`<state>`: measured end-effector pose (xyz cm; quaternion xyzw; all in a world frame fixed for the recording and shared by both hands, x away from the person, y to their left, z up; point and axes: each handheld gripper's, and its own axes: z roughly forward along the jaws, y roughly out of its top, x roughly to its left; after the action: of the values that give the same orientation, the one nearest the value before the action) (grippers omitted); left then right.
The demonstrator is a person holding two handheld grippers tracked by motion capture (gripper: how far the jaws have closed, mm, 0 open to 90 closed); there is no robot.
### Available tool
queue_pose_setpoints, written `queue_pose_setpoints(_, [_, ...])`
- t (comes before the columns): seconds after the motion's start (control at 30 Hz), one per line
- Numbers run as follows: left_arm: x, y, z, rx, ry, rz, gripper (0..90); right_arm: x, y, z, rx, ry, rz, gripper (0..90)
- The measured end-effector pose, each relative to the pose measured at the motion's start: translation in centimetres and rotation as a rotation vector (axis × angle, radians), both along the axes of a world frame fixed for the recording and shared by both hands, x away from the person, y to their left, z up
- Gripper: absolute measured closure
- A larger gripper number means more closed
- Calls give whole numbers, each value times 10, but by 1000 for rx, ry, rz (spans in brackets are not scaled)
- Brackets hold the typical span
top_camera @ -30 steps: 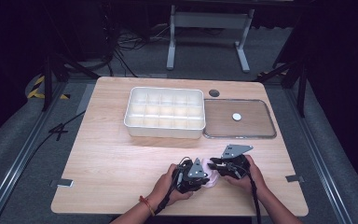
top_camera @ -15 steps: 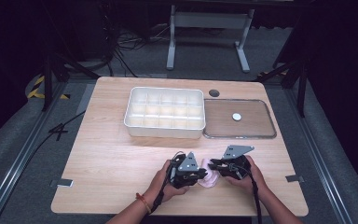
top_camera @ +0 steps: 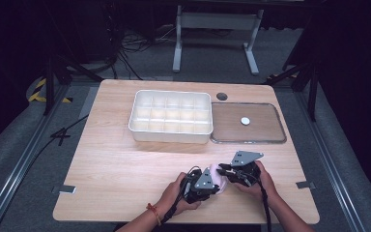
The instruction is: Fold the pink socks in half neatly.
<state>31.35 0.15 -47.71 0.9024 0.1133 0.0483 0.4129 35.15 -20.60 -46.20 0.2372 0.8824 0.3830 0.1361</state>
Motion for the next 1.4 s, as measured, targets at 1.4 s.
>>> queue_pose_setpoints(1.4, [2,0,-3,-22,36,0,863,1,-8,0,-51,-19,-53,853])
